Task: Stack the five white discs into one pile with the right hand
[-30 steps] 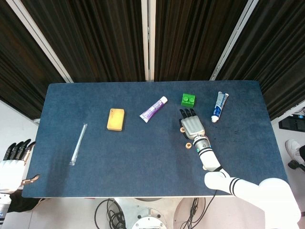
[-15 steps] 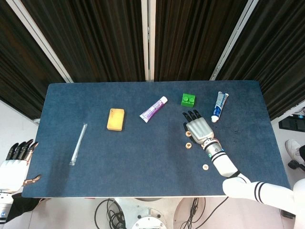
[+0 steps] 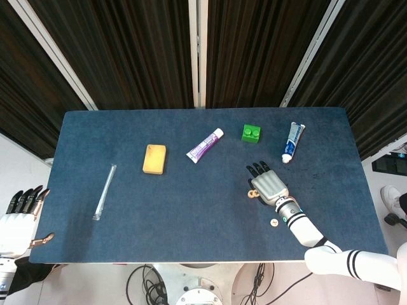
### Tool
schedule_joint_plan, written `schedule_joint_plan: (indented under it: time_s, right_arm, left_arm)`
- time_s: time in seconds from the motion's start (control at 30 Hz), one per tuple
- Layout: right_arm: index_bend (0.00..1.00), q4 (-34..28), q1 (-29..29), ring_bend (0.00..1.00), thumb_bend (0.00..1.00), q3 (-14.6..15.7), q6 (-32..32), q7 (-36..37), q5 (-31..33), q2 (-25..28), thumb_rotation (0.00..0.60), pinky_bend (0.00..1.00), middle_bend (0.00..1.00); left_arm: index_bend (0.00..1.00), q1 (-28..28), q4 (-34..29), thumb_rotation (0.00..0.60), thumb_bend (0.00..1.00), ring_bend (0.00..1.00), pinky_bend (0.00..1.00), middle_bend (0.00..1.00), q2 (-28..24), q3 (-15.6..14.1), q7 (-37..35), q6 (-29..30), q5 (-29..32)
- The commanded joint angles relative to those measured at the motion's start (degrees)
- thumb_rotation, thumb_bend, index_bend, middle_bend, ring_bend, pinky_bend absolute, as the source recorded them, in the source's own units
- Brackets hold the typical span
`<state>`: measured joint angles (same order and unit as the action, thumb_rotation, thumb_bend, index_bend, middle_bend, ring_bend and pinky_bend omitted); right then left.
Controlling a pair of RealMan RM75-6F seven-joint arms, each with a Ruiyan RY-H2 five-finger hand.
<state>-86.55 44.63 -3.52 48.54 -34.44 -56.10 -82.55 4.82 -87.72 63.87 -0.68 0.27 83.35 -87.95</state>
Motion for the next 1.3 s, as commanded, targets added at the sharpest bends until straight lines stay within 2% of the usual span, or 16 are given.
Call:
schedule_joint_plan:
  time_s: [0.03, 0.8, 1.3]
  right_arm:
    - [0.53, 0.3, 0.2, 0.0, 0.27, 0.1, 0.2, 0.3, -0.6, -0.4, 0.6, 0.0, 0.07]
    - [0.51, 2.9, 0.6, 0.0, 0.27, 0.6, 1.5, -0.5, 0.4, -3.6, 0.6, 0.0, 0.07]
    - [0.39, 2.1, 0.8, 0.0, 0.25, 0.8, 1.3, -0.4, 1.1, -2.8, 0.6, 0.0, 0.06]
  left_arm:
    - [0.0, -0.1, 0.0, 0.6, 0.03, 0.0, 0.0, 0.0, 0.0, 0.0, -0.1, 0.1, 0.0]
    - [0.0, -0.4, 0.9, 0.6, 0.03, 0.0, 0.0, 0.0, 0.4, 0.0, -0.7, 0.3, 0.0]
    - [0.0, -0.4, 0.7, 0.6, 0.03, 0.0, 0.0, 0.0, 0.3, 0.1, -0.6, 0.3, 0.0]
